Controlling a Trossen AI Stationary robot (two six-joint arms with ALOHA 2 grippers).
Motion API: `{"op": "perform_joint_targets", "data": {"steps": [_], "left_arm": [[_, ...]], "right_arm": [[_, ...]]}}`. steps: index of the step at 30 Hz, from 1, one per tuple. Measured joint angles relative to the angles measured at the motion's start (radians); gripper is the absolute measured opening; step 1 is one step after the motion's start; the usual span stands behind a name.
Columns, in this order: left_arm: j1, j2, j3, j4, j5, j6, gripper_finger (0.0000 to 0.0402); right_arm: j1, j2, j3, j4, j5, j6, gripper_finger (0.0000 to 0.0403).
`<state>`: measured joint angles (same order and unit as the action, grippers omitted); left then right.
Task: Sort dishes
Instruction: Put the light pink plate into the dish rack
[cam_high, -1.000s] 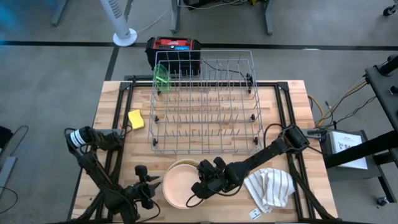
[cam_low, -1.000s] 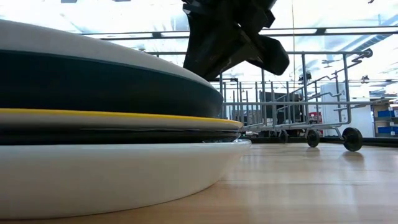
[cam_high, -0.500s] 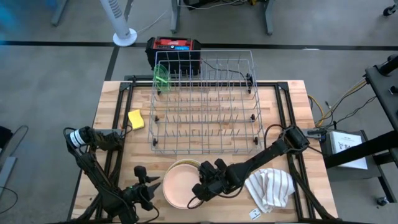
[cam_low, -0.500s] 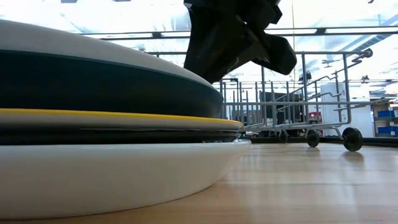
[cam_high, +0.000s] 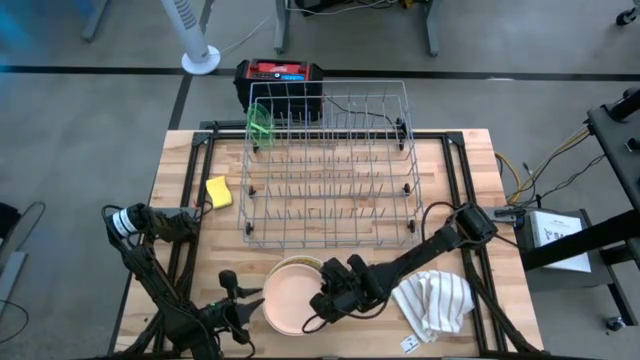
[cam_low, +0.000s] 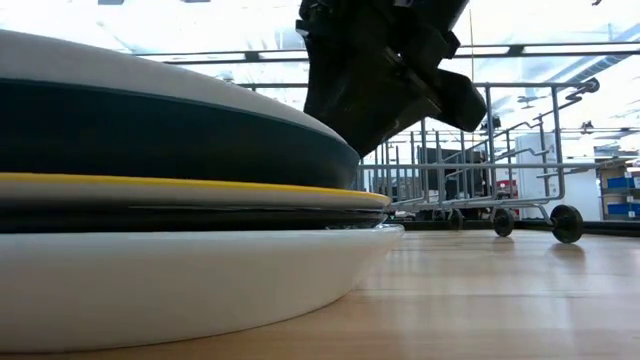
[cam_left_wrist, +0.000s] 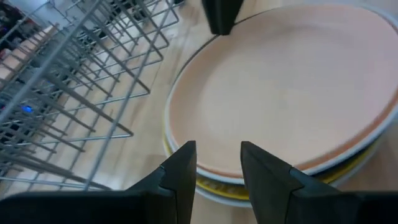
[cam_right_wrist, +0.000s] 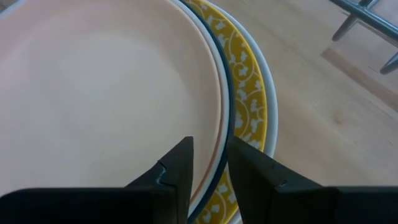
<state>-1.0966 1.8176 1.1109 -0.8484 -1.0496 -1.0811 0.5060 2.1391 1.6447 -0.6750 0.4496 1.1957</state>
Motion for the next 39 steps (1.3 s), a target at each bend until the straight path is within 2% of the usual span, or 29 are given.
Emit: {"op": "perform_joint_targets", "data": {"steps": [6,14,32,35,39], "left_arm": [[0.001,0.020,-0.029,0.083,0.034,0.024,0.0115],[0.002,0.044,-0.034,0.097,0.031,0.008,0.0115],[0.014,0.046,-0.061,0.141,0.038,-0.002,0.0115],[0.014,0.046,-0.061,0.142,0.037,-0.002,0.0115],[0.014,0.046,-0.061,0.148,0.025,-0.001,0.0115]], "right_arm": [[0.000,-0.001,0.000,0.000,0.000,-0.001,0.0086],[0.002,-0.008,0.000,-0.003,-0.004,0.002,0.0074],[0.004,-0.029,0.000,-0.009,-0.007,0.008,0.0121],[0.004,-0.029,0.000,-0.009,-0.006,0.008,0.0112],[0.002,-0.016,0.000,-0.011,-0.001,-0.001,0.0080]]}}
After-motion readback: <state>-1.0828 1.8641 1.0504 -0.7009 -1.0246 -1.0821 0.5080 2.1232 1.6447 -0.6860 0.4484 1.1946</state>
